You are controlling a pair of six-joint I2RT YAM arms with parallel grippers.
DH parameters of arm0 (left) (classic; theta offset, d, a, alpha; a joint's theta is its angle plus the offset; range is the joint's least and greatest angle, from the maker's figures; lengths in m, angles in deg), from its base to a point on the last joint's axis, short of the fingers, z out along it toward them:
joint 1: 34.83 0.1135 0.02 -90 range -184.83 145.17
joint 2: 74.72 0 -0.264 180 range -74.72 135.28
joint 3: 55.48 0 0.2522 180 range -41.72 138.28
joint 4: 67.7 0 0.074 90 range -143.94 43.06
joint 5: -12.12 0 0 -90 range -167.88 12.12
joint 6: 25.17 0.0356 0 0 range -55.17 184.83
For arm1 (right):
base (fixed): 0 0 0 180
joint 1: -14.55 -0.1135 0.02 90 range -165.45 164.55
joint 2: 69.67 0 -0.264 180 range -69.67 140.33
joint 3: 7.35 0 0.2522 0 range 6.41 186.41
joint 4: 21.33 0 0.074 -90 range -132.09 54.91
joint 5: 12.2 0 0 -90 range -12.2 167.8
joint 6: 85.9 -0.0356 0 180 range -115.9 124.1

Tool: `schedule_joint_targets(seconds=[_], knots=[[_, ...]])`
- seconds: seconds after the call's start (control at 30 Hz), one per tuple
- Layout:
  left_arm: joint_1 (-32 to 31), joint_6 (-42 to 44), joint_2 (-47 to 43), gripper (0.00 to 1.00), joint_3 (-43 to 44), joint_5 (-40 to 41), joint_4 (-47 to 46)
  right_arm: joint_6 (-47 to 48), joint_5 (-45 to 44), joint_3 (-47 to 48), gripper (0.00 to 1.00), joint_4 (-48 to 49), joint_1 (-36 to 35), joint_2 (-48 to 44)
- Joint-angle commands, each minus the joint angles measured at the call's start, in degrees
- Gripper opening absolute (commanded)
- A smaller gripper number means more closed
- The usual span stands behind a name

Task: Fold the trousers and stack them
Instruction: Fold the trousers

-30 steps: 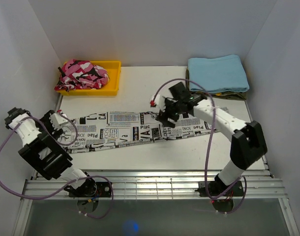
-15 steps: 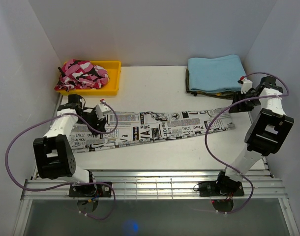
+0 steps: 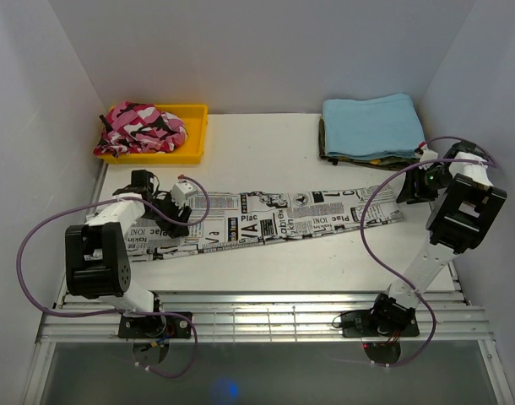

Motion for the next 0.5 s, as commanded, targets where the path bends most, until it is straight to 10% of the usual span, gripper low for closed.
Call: schedule_joint_targets(seconds=[0.0,0.47], knots=[[0.0,-1.9,0.4,0.64,-1.0,0.2,-2.4,-0.9,-0.9,0.2,0.49,-1.7,0.3,1.0],[0.0,-1.6,1.3,0.65,0.1,0.9,-2.7,-0.9,-1.1,-2.2,0.41,-2.0,0.3,3.7]])
